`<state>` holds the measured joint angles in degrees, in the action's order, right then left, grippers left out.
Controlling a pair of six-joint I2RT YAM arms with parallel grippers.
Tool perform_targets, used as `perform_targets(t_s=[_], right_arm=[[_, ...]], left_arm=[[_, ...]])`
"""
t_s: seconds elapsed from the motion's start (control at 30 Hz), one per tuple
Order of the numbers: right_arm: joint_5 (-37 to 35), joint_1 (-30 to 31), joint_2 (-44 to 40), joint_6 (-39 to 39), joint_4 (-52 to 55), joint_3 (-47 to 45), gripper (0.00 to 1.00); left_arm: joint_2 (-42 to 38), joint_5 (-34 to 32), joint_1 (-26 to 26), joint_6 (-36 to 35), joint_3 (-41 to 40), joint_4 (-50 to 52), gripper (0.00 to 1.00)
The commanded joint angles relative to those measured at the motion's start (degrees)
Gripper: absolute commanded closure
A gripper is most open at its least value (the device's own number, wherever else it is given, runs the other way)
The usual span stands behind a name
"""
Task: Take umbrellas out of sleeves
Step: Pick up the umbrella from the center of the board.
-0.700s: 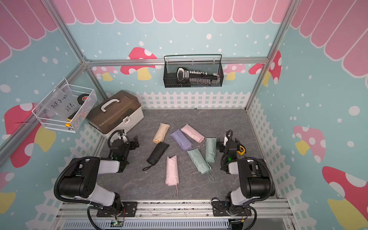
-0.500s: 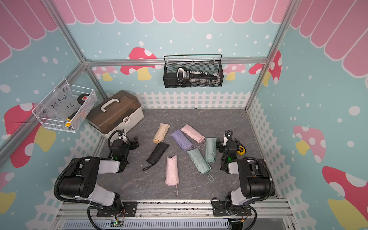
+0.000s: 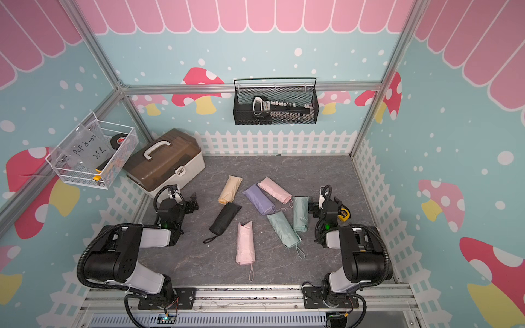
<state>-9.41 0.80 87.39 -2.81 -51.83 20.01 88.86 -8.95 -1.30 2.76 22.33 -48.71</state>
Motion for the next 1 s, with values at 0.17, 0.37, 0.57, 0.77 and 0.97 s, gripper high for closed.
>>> perform_targets(t_s=[0.17,0.37,0.57,0.77,0.97], right_arm=[[0.28,0.17,-0.12,0.88,-0.79,0.56,0.0],[0.41,0.17,-0.03,0.88,-0.75,0.64,0.0],[-7.59,1.44,-4.64,-0.52,7.28,3.3,0.0],[-8.17,3.49,-18.83,-11.71,38.08,16.53,0.01],[3.97,3.44,-27.25,-22.36,47.25,16.61,0.0]], left_arm=[[-0.79,-0.33,-0.51,-0.39,0.61,-0.86,0.01],[-0.71,-0.16,-0.37,-0.35,0.73,-0.66,0.01],[-2.13,-7.39,-1.42,1.14,0.55,-0.42,0.01],[-16.68,-16.81,-6.65,-1.92,-1.72,5.47,0.01],[-38.81,-12.21,-10.65,15.28,-1.6,15.71,0.01]])
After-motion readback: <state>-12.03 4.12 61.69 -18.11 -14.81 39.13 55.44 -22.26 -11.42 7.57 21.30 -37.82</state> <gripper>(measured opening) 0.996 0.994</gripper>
